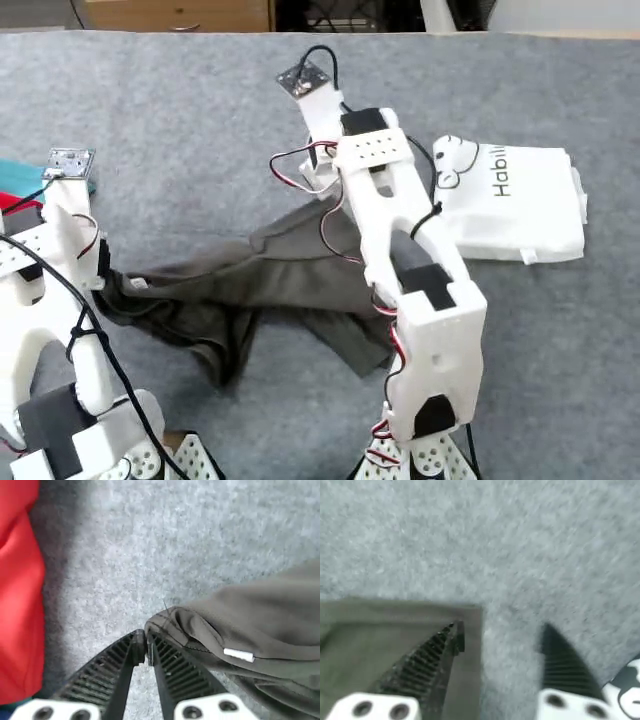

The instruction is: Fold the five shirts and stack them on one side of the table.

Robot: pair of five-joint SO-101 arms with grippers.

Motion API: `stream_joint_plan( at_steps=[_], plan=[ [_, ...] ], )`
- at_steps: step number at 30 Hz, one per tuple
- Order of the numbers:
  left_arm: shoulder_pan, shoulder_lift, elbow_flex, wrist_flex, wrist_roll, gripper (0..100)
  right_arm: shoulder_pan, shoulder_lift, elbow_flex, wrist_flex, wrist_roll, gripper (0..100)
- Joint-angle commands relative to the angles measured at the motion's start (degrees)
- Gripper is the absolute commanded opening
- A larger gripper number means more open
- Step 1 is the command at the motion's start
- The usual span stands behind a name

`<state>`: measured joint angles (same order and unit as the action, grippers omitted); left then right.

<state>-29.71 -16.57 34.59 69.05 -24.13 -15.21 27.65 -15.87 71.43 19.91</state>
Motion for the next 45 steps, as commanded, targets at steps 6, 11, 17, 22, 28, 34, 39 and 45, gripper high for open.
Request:
stream_joint_plan(
  at_steps=[6, 11, 17, 22, 28, 34, 39, 45],
  plan=[
    [0.9, -0.2, -2.7, -0.5, 1.1, 3, 0.6, 1.6, -10.1, 5.0, 1.3, 41.4],
    [0.9, -0.2, -2.3, -0.5, 1.1, 3, 0.6, 10.7, -16.9, 6.5, 0.9, 27.7],
    [0.7, -0.2, -2.2, -0.4, 1.1, 3, 0.5, 20.9, -28.9, 12.9, 0.9, 29.8],
    [0.8, -0.2, -2.2, -0.2, 1.1, 3, 0.5, 29.0, -39.0, 17.7, 0.9, 29.7],
    [0.8, -0.2, -2.2, -0.4, 1.1, 3, -0.5, 37.0, -51.6, 23.6, 0.9, 29.7],
    [0.6, -0.2, -2.2, -0.5, 1.1, 3, -0.9, 39.6, -64.3, 29.8, 0.9, 29.7],
    [0.7, -0.2, -2.2, -0.5, 1.1, 3, -1.0, 35.3, -59.0, 30.0, 0.9, 29.7],
    [0.5, -0.2, -2.2, -0.5, 1.0, 3, -1.5, 27.1, -44.3, 29.6, 1.4, 29.7]
  ],
)
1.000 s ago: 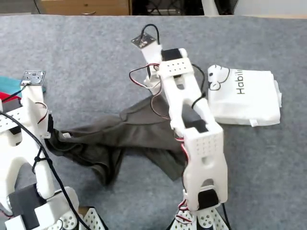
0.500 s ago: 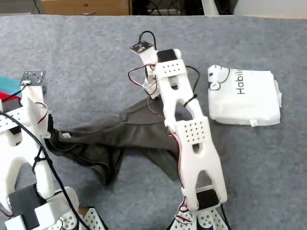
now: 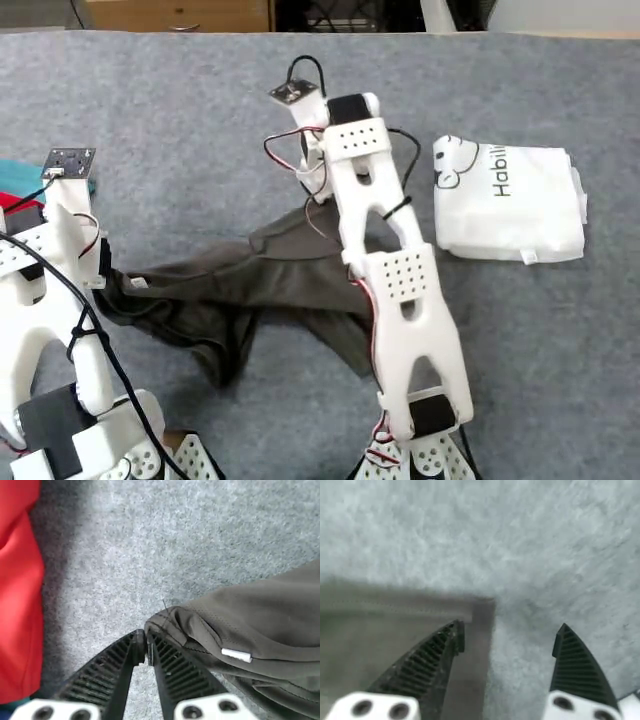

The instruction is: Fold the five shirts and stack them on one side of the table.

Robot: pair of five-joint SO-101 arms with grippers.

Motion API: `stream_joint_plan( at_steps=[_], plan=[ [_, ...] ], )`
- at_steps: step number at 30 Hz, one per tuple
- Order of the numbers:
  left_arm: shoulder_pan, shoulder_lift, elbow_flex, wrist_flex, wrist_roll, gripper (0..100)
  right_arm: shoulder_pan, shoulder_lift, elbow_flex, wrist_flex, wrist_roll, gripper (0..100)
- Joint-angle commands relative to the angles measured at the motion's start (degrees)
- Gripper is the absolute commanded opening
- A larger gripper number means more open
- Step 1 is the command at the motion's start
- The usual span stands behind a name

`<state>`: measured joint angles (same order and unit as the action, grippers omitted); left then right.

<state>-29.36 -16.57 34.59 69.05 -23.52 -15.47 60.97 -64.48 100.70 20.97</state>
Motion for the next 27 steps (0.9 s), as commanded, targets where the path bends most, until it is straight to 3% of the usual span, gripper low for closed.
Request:
stream_joint_plan(
  at_steps=[1, 23, 27],
  plan=[
    [0.1, -0.2, -2.2, -0.5, 0.4, 3, -1.2, -6.5, 5.6, -0.3, 0.4, 29.7],
    [0.1, -0.1, -2.2, -0.4, 0.4, 3, -2.8, -0.6, 6.2, -6.9, -0.1, 29.6],
    [0.1, -0.1, -1.6, -0.4, 0.4, 3, -2.5, 2.5, 6.2, -6.9, -0.1, 23.0]
  ],
)
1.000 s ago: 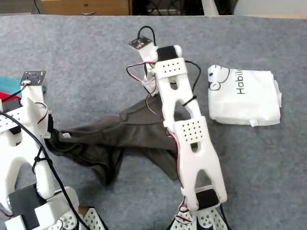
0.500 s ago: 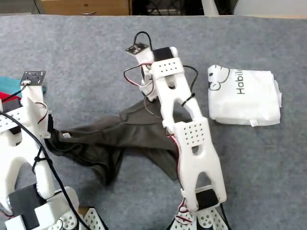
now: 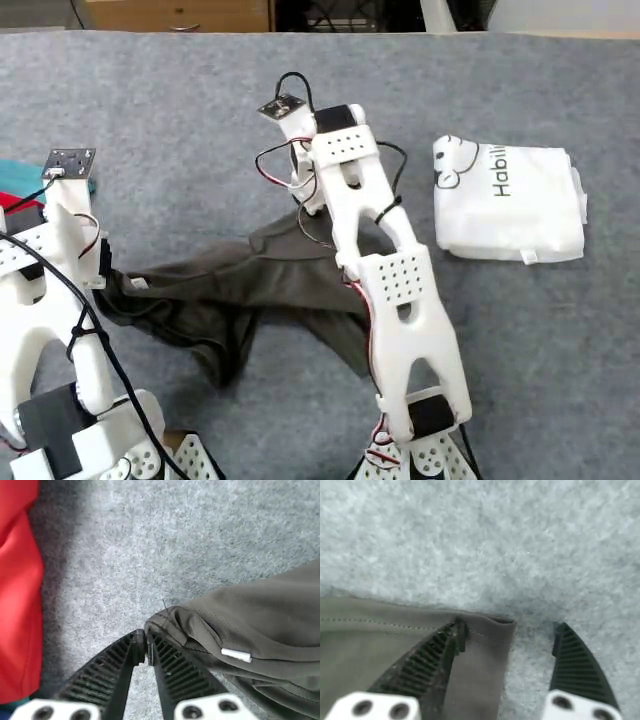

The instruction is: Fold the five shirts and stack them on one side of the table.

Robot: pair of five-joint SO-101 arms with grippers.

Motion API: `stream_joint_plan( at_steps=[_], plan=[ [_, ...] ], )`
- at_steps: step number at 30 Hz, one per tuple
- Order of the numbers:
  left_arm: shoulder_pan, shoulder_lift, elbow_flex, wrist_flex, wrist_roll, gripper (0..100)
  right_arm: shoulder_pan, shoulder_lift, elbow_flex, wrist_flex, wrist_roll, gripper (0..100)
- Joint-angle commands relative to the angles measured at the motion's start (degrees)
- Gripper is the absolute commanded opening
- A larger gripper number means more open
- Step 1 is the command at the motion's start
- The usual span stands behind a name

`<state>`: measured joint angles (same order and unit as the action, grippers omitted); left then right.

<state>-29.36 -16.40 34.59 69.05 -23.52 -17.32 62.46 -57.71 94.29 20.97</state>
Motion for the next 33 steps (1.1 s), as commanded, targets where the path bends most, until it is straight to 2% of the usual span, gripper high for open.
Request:
stream_joint_plan(
  at_steps=[1, 6, 13, 18, 20, 25, 30, 33],
  plan=[
    [0.1, -0.3, -1.2, -0.5, 0.4, 3, -0.7, 1.5, -0.6, -0.4, -0.1, 20.1],
    [0.1, -0.3, 0.0, -0.5, 0.4, 3, -0.7, 2.6, -3.6, 0.0, -0.1, 10.1],
    [0.1, -0.4, -0.5, -0.3, 0.4, 3, -0.7, 3.4, -7.0, 1.6, -0.1, 5.2],
    [0.2, -1.0, -1.4, 0.3, 0.7, 3, -0.7, 3.2, -16.7, 7.1, -0.4, 3.9],
    [0.2, -1.0, -3.5, 2.2, 2.9, 3, 0.1, 2.3, -19.5, 7.0, -2.7, 3.9],
    [0.5, -1.0, -14.7, 8.7, 9.0, 3, 1.9, -8.0, -20.1, 7.0, -9.9, 3.4],
    [0.5, -1.0, -31.8, 17.9, 14.4, 3, 2.4, -23.9, -20.1, 7.0, -16.3, 3.2],
    [0.6, -1.0, -42.3, 23.6, 17.7, 3, 2.5, -32.9, -20.1, 7.0, -17.6, 1.2]
  ],
)
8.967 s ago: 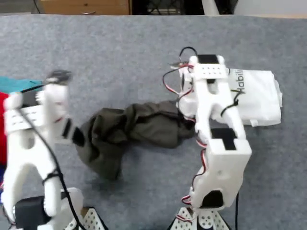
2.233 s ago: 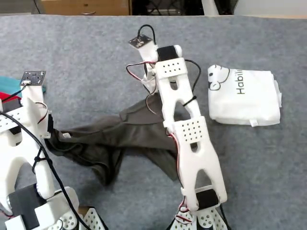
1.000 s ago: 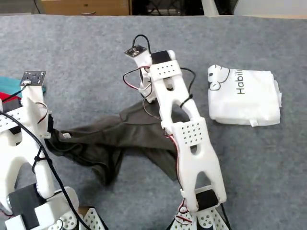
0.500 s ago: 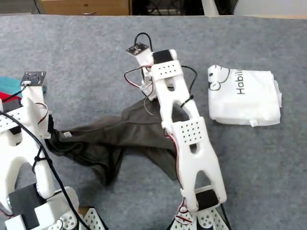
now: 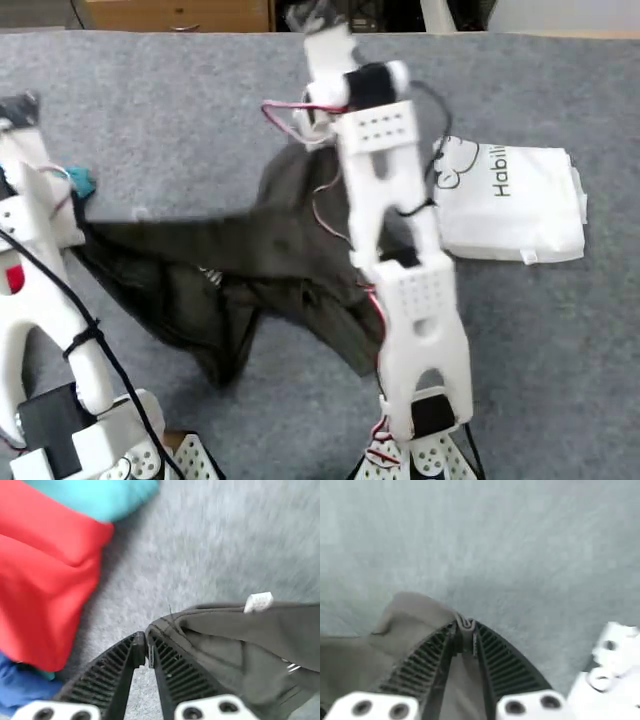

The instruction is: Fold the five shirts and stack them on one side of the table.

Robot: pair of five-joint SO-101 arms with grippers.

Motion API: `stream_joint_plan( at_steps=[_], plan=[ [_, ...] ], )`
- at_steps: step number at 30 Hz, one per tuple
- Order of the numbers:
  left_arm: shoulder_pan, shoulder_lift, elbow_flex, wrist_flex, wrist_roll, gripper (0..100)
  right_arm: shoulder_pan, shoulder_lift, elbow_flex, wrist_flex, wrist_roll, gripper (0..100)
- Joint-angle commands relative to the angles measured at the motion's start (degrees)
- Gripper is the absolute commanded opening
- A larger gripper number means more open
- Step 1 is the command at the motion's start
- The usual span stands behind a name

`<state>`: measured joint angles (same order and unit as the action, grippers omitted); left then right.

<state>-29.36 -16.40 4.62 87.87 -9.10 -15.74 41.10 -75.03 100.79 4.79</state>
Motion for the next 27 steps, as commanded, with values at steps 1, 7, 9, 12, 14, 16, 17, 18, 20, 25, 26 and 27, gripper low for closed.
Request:
stream_joint_plan(
  at_steps=[1, 7, 9, 12, 14, 16, 17, 18, 20, 25, 26, 27],
  plan=[
    [0.6, -1.0, -15.6, 6.8, 4.0, 3, 0.9, -14.4, -2.8, 0.5, -1.4, 1.5],
    [0.5, -1.2, -32.5, 13.1, 5.8, 3, 0.9, -30.3, -2.9, 0.4, -1.3, 1.3],
    [0.1, -3.2, -35.1, 13.0, 5.5, 3, 0.9, -34.9, -2.9, 0.4, -1.3, 1.3],
    [0.5, -8.2, -35.5, 13.0, 5.5, 3, 0.9, -41.0, -3.2, -0.1, -1.2, 1.3],
    [0.5, -12.4, -35.5, 13.0, 5.5, 3, 0.9, -44.8, -3.2, -1.8, -0.7, 1.3],
    [0.5, -17.1, -35.5, 13.0, 4.7, 3, 0.9, -48.6, -3.2, -4.0, 1.8, 1.3],
    [0.5, -19.6, -35.5, 13.0, 3.7, 3, 0.9, -50.3, -3.2, -5.8, 3.3, 1.3],
    [0.5, -22.2, -35.6, 13.0, 2.8, 3, 0.9, -52.1, -3.2, -7.7, 4.7, 1.3],
    [0.3, -27.3, -35.7, 13.0, 1.3, 3, 0.9, -55.5, -2.9, -12.1, 7.5, 1.3],
    [-0.1, -38.9, -35.4, 13.0, -3.5, 3, 0.9, -61.0, -2.8, -20.3, 11.0, 1.3],
    [-0.6, -41.1, -35.4, 13.0, -4.6, 3, 0.9, -61.8, -2.8, -21.4, 12.2, 1.3],
    [-1.8, -43.0, -35.4, 13.0, -5.7, 3, 0.9, -62.5, -2.8, -22.4, 13.6, 1.3]
  ],
)
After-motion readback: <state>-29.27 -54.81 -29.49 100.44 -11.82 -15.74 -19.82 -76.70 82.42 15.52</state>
